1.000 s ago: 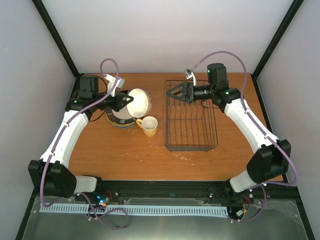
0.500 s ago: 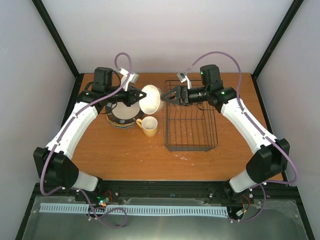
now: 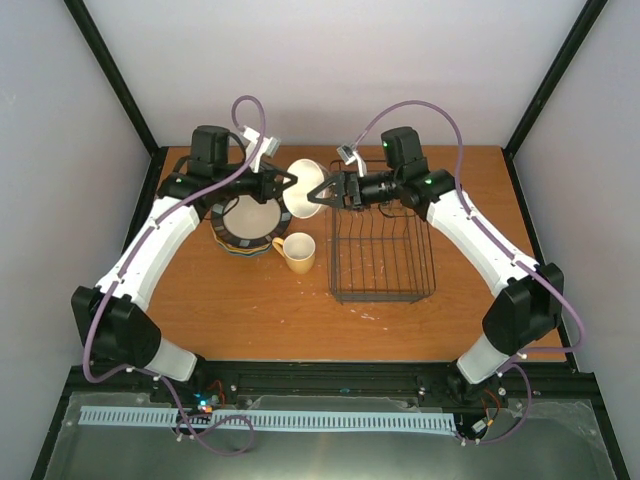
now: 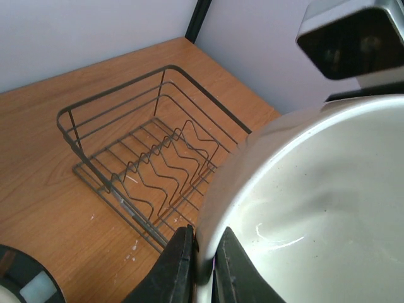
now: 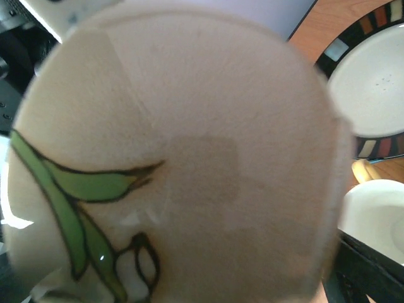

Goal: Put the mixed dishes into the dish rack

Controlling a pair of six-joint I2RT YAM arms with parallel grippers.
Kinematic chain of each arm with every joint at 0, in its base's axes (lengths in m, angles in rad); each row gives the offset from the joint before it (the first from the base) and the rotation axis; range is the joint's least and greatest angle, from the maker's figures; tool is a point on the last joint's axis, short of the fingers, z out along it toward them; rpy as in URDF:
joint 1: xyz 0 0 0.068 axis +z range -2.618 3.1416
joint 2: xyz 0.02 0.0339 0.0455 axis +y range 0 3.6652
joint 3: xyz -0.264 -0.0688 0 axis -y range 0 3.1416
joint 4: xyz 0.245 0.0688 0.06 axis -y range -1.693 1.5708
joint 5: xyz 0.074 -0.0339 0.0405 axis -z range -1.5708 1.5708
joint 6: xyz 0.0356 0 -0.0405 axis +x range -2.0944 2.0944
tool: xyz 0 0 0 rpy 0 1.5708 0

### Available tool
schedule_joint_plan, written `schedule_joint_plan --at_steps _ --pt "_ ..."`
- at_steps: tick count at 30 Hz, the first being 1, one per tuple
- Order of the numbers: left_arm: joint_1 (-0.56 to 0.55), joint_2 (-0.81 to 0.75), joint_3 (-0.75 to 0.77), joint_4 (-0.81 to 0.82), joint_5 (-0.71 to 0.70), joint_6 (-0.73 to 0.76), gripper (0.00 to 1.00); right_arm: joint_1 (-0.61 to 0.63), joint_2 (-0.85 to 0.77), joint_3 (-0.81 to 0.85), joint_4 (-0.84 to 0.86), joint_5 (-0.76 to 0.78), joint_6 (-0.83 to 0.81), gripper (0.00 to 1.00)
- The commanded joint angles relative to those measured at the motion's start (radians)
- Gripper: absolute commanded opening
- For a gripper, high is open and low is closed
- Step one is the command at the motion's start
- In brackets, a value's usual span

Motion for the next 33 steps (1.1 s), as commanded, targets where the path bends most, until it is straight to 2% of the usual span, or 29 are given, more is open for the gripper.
schedule_joint_plan --at_steps 1,11,13,16,22,29,31,33 --pt "-0.019 0.023 0.086 0.085 0.041 -0.029 0.01 0.028 0.021 0.04 0.035 0.0 0.014 1.0" --pt "-0.039 0.056 0.101 0.072 0.053 -0.021 0.01 0.028 0.015 0.066 0.067 0.069 0.018 0.95" --pt "-0.04 0.054 0.094 0.069 0.055 -0.022 0.01 0.028 0.011 0.068 0.077 0.089 0.024 0.83" --pt "-0.042 0.049 0.088 0.065 0.055 -0.024 0.01 0.028 0.002 0.066 0.092 0.128 0.026 0.59" --pt "-0.053 0.048 0.078 0.065 0.051 -0.028 0.01 0.026 0.0 0.061 0.15 0.143 0.058 0.05" --pt "-0.058 0.061 0.072 0.075 0.049 -0.039 0.02 0.026 -0.011 0.06 0.216 0.156 0.095 0.03" --pt "-0.058 0.065 0.073 0.073 0.041 -0.042 0.06 0.025 -0.015 0.07 0.199 0.18 0.087 0.03" --pt "-0.058 0.066 0.071 0.074 0.026 -0.044 0.16 0.024 -0.02 0.078 0.176 0.205 0.074 0.03"
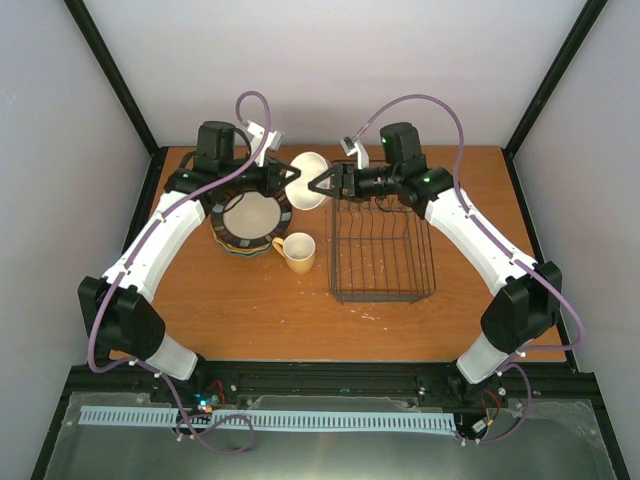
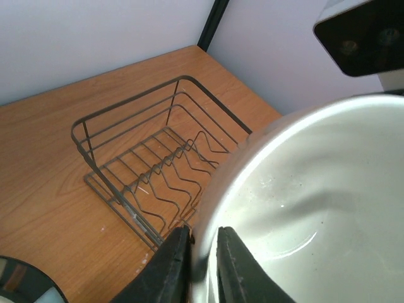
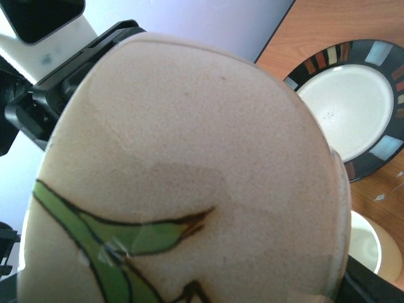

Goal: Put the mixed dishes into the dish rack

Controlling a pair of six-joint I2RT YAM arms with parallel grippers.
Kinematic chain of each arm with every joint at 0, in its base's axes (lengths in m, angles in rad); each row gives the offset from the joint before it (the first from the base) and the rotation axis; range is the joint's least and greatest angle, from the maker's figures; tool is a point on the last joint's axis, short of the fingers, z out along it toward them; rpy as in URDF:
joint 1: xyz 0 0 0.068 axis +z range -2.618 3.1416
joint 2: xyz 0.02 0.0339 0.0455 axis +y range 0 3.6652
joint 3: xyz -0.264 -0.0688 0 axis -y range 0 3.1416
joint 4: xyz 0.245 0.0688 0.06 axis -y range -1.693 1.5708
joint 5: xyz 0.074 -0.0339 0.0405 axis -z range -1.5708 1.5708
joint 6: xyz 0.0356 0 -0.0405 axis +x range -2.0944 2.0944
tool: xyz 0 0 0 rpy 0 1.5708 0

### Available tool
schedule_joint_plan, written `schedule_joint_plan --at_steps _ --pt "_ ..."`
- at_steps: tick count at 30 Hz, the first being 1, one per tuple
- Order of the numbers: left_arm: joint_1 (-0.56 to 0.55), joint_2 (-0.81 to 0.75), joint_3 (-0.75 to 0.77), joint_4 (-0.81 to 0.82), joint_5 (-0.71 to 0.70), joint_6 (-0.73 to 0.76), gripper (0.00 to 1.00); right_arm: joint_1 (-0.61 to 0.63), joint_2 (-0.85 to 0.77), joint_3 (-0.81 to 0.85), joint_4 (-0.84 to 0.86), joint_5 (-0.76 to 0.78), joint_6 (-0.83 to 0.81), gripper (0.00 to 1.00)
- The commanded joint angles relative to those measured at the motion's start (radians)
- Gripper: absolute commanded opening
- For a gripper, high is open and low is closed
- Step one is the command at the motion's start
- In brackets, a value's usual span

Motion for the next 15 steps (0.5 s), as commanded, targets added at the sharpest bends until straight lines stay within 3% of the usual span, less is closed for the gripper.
schedule_joint_plan --at_steps 1,8,11,12,15 --pt "-0.041 0.006 0.028 0.028 0.07 -0.012 0.2 0.004 -0.045 0.05 0.113 0.055 0.018 0.03" --pt "-0.041 -0.003 0.025 0.025 0.043 0.005 0.44 -0.02 -0.057 0.042 0.089 0.083 0.004 0.03" --pt "-0.041 -0.01 0.028 0.021 0.022 0.013 0.73 -0.027 -0.059 0.046 0.072 0.105 -0.007 0.03" --pt "-0.04 -0.014 0.029 0.018 0.009 0.018 0.95 -0.029 -0.061 0.046 0.066 0.113 -0.012 0.03" --pt "-0.041 -0.034 0.032 0.015 -0.055 0.028 1.0 -0.037 -0.07 0.052 0.032 0.14 -0.038 0.03"
